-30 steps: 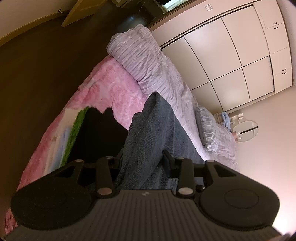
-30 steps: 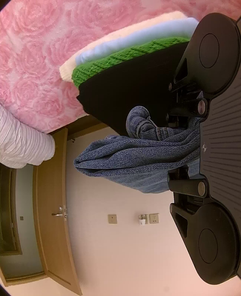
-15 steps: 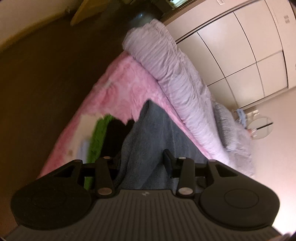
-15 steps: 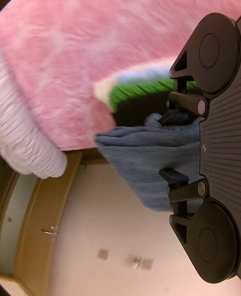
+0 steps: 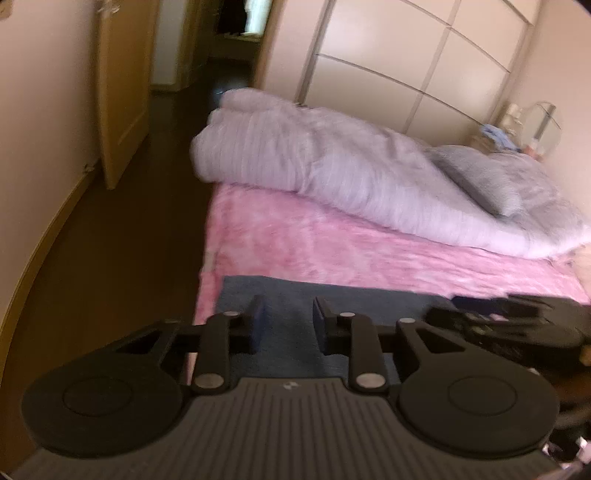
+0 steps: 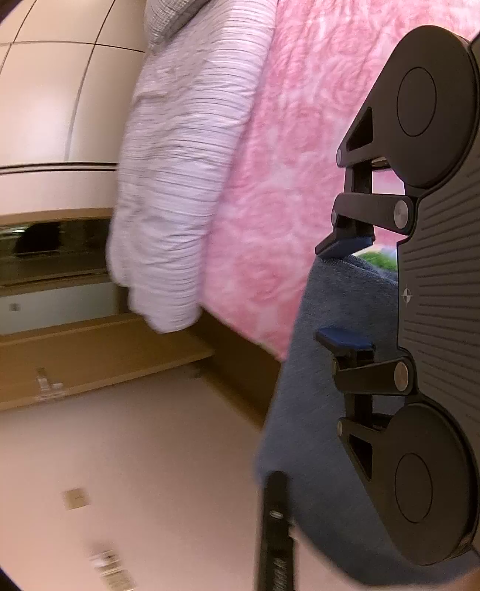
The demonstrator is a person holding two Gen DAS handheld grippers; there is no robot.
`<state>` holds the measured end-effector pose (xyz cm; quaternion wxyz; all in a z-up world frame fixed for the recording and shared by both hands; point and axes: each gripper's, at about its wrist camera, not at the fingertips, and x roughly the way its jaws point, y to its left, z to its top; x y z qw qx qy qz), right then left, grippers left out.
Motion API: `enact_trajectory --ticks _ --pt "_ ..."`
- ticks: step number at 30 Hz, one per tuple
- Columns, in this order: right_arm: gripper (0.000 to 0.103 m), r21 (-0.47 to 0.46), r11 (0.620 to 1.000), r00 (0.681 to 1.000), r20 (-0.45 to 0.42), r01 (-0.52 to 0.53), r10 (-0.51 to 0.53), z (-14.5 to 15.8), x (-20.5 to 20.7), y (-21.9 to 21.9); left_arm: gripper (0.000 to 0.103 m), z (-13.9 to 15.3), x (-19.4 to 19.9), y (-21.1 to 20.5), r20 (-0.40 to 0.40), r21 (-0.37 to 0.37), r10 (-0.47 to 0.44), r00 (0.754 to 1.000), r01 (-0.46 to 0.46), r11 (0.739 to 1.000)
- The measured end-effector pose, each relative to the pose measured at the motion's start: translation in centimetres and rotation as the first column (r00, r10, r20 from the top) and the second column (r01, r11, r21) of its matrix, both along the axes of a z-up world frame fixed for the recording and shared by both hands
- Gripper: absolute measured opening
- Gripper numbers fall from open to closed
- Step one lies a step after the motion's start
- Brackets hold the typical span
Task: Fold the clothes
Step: 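Lower the jeans onto the clothes stack with both grippers and open them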
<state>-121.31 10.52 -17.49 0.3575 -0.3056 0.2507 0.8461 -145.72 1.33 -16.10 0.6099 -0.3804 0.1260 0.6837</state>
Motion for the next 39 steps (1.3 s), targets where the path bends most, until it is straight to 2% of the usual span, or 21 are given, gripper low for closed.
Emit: enact_trajectory --ticks 2,4,7,10,12,15,18,23,27,30,36,39 --pt "0.041 -0.002 1.000 0.999 0.032 -0.016 0.016 -1.1 -1.0 -0.1 0.012 -1.4 -0.3 0.7 0.010 -0.010 -0.001 1.000 0.001 1.000" --pt "0.041 -0.043 0.999 0.999 0.049 -0.012 0.014 -1.8 -1.1 0.5 0.011 -2.7 -0.7 0.9 0.017 -0.010 -0.008 1.000 0.008 1.000" --pt "0.041 -0.045 0.999 0.998 0.062 -0.029 0.032 -2.1 -0.8 0.7 0.011 -3.5 -0.8 0.5 0.022 -0.003 -0.003 1.000 0.003 1.000" --pt "0.041 -0.057 0.998 0.998 0.050 -0.022 0.024 -1.2 -0.3 1.1 0.010 -2.6 -0.9 -0.3 0.043 0.021 0.005 0.999 -0.006 1.000" --pt "0.041 -0.050 0.999 1.000 0.027 -0.007 0.009 0.4 0.4 0.4 0.010 -1.7 -0.8 -1.3 0.033 0.033 0.020 0.999 -0.021 0.999" --pt "0.041 -0.005 0.999 0.998 -0.029 -0.054 0.054 2.9 1.8 -2.1 0.010 0.0 -0.1 -4.6 0.020 0.047 0.064 0.998 -0.065 0.997" --pt "0.041 0.029 0.986 0.985 -0.054 -0.161 0.163 4.6 3.2 -6.1 0.010 1.0 1.3 -8.8 0.028 0.048 0.091 0.995 -0.092 0.995" --pt "0.041 0.073 0.942 0.945 0.053 -0.327 0.324 4.1 3.6 -12.7 0.010 0.3 4.5 -13.4 -0.036 -0.009 0.111 0.993 -0.112 0.994" --pt "0.041 0.066 0.916 0.906 0.192 -0.397 0.378 1.2 2.4 -15.1 0.013 -1.4 5.4 -14.5 -0.022 -0.029 0.131 0.991 -0.131 0.991" --pt "0.041 0.062 0.921 0.905 0.219 -0.385 0.364 0.8 1.9 -15.5 0.013 -1.2 6.1 -14.7 -0.047 -0.031 0.153 0.987 -0.154 0.988" --pt "0.041 0.081 0.934 0.929 0.160 -0.349 0.333 2.6 3.6 -15.9 0.013 0.5 7.8 -16.5 -0.045 -0.066 0.205 0.978 -0.208 0.976" --pt "0.041 0.020 0.938 0.922 0.192 -0.346 0.336 1.1 3.5 -16.1 0.014 0.5 8.5 -17.2 -0.046 -0.098 0.245 0.968 -0.249 0.964"
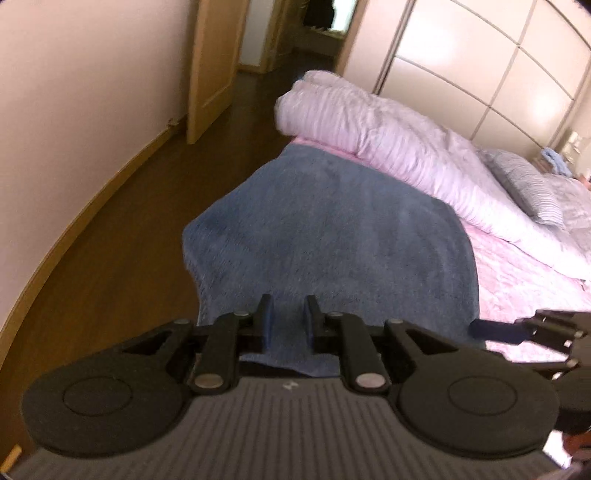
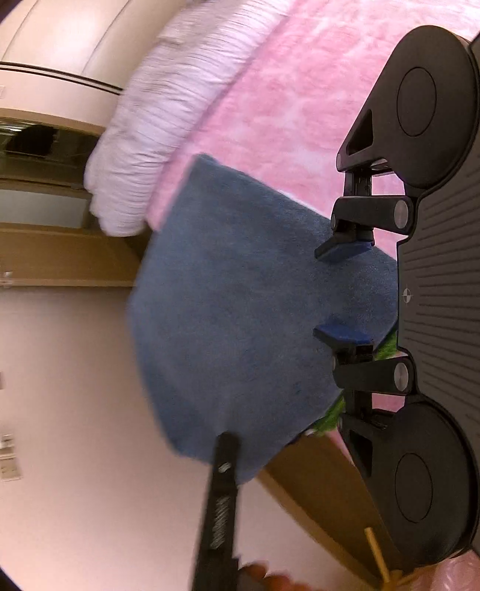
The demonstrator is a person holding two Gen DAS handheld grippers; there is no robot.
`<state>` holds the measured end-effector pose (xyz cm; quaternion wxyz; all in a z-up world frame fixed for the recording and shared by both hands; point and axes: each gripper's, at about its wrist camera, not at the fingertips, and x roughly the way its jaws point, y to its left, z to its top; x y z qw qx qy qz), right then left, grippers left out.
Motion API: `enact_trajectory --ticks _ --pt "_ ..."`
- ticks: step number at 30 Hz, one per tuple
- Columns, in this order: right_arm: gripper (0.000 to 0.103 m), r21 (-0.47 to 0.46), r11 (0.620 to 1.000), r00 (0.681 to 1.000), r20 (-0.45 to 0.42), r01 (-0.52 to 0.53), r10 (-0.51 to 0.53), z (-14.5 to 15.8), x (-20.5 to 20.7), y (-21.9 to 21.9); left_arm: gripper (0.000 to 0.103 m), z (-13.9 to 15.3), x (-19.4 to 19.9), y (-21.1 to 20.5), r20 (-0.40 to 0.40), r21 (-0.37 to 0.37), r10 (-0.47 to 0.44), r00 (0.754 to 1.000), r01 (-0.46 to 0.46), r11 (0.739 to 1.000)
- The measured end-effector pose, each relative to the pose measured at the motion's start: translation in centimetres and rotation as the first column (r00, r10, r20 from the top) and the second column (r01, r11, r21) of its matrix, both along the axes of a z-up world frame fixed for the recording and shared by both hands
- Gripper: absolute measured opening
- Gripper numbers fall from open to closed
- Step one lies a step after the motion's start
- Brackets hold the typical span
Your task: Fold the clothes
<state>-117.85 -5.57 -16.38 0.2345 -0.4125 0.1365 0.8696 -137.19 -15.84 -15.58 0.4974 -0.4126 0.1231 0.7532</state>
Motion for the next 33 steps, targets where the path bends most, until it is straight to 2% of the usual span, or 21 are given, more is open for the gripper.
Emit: enact_trajectory --ticks 4,7,11,15,25,28,33 --pt "0.041 -0.035 0.999 0.998 -0.054 0.039 -0.041 1.9 1.5 -0.6 0.015 2.7 2.3 -1.2 -0.054 -0.045 0.039 0.998 -0.041 0.998" --pt "0.041 -0.086 0.995 0.992 -0.108 0.059 -0.068 3.7 3.6 -1.3 0.023 5.0 5.0 -2.7 -0.099 -0.061 0.069 0.993 -0.075 0.995" --pt "0.042 -0.108 0.993 0.990 -0.125 0.057 -0.070 5.8 6.8 -2.6 0.029 7.7 9.2 -4.2 -0.137 -0.063 0.111 0.984 -0.120 0.991" --pt "0.042 -0.117 0.993 0.988 -0.149 0.020 -0.037 8.3 10.0 -3.6 0.030 9.9 13.1 -4.9 -0.174 -0.082 0.153 0.973 -0.169 0.982" --pt "0.045 -0.086 0.992 0.983 -0.167 -0.095 0.080 12.5 17.5 -4.4 0.035 13.2 22.9 -6.1 -0.215 -0.121 0.308 0.927 -0.338 0.933" --pt "0.047 -0.069 0.988 0.978 -0.166 -0.136 0.123 13.3 19.6 -4.6 0.036 13.3 25.6 -6.5 -0.214 -0.122 0.352 0.911 -0.383 0.916" --pt "0.049 -0.046 0.982 0.972 -0.159 -0.183 0.174 12.6 22.6 -5.2 0.039 12.6 29.3 -7.4 -0.213 -0.130 0.416 0.884 -0.448 0.885"
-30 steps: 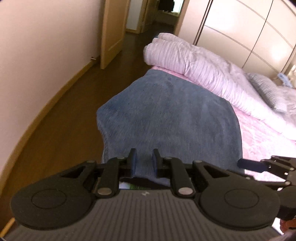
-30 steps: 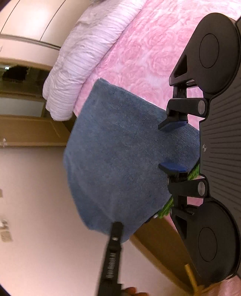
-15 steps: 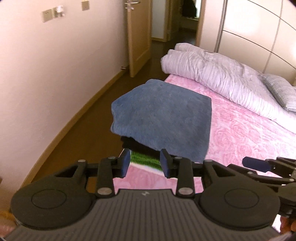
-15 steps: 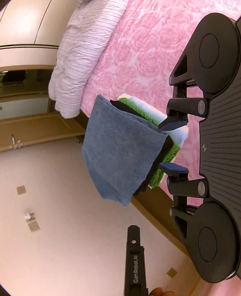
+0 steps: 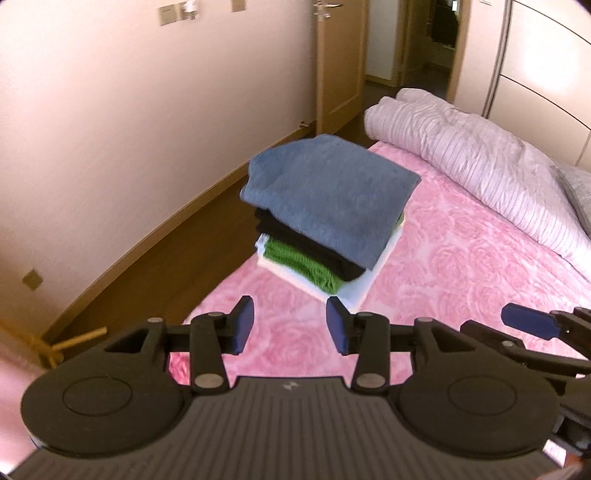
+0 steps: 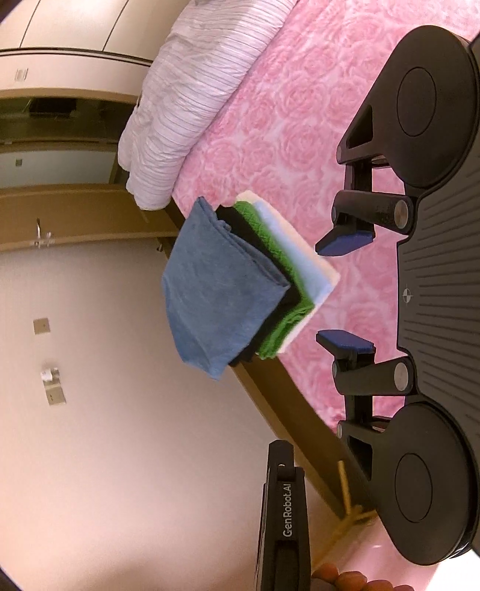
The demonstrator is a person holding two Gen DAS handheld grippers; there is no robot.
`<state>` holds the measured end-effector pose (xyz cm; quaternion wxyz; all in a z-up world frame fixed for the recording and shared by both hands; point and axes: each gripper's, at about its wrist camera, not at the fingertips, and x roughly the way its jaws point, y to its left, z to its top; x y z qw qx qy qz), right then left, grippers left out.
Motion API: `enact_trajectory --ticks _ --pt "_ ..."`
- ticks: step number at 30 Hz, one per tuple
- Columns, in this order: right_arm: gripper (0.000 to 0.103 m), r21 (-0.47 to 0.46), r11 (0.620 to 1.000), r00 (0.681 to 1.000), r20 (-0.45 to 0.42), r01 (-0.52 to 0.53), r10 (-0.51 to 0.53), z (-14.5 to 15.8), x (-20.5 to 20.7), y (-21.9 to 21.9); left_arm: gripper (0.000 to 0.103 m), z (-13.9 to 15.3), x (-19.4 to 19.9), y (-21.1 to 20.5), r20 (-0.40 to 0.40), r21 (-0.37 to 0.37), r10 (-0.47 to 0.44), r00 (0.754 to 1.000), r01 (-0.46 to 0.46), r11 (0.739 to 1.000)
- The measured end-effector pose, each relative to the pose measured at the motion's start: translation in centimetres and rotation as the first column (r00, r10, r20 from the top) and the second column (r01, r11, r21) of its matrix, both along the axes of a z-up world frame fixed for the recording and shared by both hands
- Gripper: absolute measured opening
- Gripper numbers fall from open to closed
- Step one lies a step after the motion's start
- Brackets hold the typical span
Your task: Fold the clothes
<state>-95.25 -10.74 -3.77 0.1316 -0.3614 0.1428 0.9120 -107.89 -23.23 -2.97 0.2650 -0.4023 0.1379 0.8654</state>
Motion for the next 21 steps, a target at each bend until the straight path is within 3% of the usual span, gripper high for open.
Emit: enact_trajectory --ticks 8,12,21 --pt "0.049 -0.054 0.999 1.000 0.004 0.007 -0.007 -0.7 1.8 -0.4 0.039 -0.3 3.0 -1.2 -0.007 -0.021 0.039 0.999 -0.039 0.999" --pt "0.049 -0.106 0.994 1.000 -0.023 0.015 -0.017 -0.2 1.8 -0.3 0.039 0.1 2.6 -2.0 0.011 -0.004 0.038 0.999 -0.038 0.999" --pt "0.049 -0.139 0.985 0.995 0.042 0.098 -0.093 -1.3 -0.6 -2.3 0.039 -0.4 0.6 -4.1 0.003 0.008 -0.014 1.000 0.014 1.000"
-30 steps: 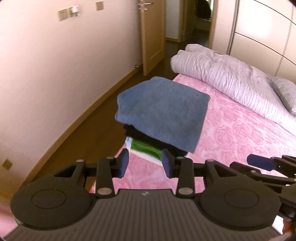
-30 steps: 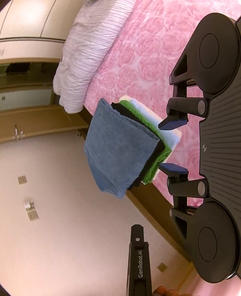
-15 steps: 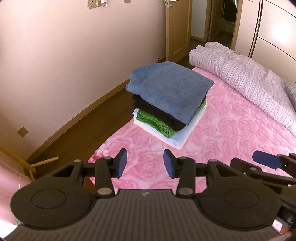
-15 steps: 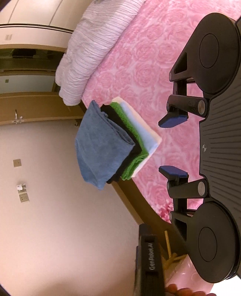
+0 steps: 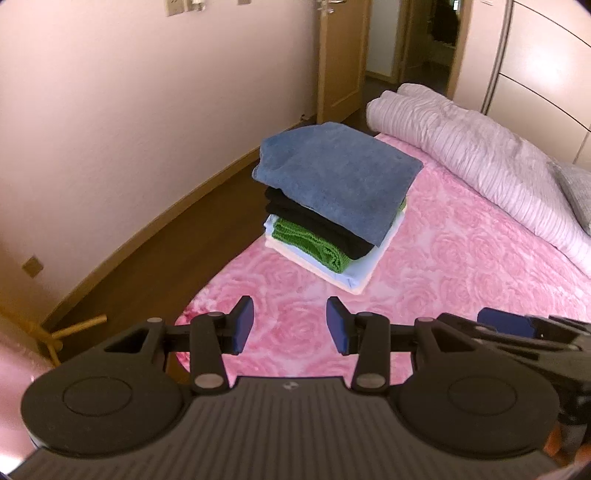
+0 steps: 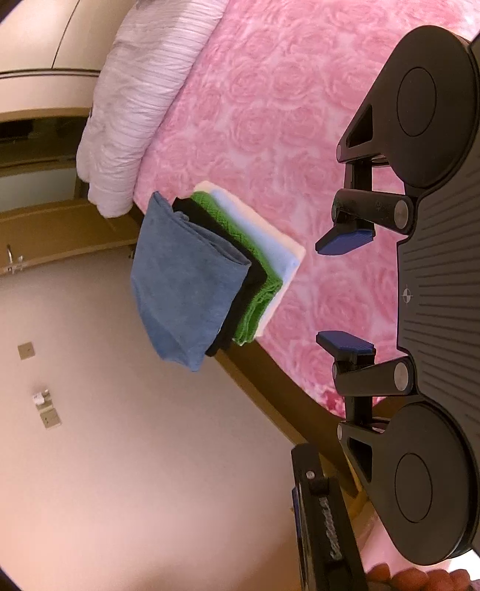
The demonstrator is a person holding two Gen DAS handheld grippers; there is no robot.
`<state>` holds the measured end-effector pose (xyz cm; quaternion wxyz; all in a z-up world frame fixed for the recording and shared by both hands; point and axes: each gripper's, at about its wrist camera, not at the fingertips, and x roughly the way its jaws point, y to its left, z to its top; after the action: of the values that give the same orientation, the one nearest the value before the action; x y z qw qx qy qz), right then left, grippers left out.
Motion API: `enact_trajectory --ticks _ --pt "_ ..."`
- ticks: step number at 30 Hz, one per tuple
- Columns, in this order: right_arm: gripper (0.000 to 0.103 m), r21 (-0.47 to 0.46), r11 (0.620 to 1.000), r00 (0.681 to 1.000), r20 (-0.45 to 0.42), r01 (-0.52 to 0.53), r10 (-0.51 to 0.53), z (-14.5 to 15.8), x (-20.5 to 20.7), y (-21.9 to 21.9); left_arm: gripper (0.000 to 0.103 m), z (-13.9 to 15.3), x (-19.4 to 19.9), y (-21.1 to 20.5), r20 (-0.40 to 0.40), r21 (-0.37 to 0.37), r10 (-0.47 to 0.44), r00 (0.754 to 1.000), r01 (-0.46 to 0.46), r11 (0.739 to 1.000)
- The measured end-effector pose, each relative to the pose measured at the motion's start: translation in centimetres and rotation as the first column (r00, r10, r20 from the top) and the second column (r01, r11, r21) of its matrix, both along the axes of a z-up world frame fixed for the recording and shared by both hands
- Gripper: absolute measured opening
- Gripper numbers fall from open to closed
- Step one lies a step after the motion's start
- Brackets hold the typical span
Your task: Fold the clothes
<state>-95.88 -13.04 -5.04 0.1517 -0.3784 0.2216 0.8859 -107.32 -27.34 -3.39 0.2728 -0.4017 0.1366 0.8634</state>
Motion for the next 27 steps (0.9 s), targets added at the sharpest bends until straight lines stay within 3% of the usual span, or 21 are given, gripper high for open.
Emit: enact_trajectory --ticks 5,12,22,27 --pt "0.050 0.008 0.999 0.999 0.024 0.031 -0.031 -0.1 -0.8 -0.3 0.039 -0.3 -0.6 -1.0 0.011 0.006 -0.007 1.000 0.007 1.000" --pt "0.050 0.047 0.999 0.998 0.058 -0.021 0.019 -0.4 -1.9 1.1 0.039 -0.3 0.3 0.1 0.007 0.021 0.013 1.000 -0.014 1.000" --pt "0.050 0.072 0.981 0.976 0.134 -0.180 0.169 -1.2 -0.1 6.7 0.039 -0.9 4.7 6.7 0.039 -0.006 0.107 0.994 -0.106 0.994" --pt "0.050 0.077 0.970 0.963 0.163 -0.229 0.215 -1.4 2.1 10.8 0.040 -1.3 7.7 10.2 0.066 -0.012 0.193 0.979 -0.193 0.981"
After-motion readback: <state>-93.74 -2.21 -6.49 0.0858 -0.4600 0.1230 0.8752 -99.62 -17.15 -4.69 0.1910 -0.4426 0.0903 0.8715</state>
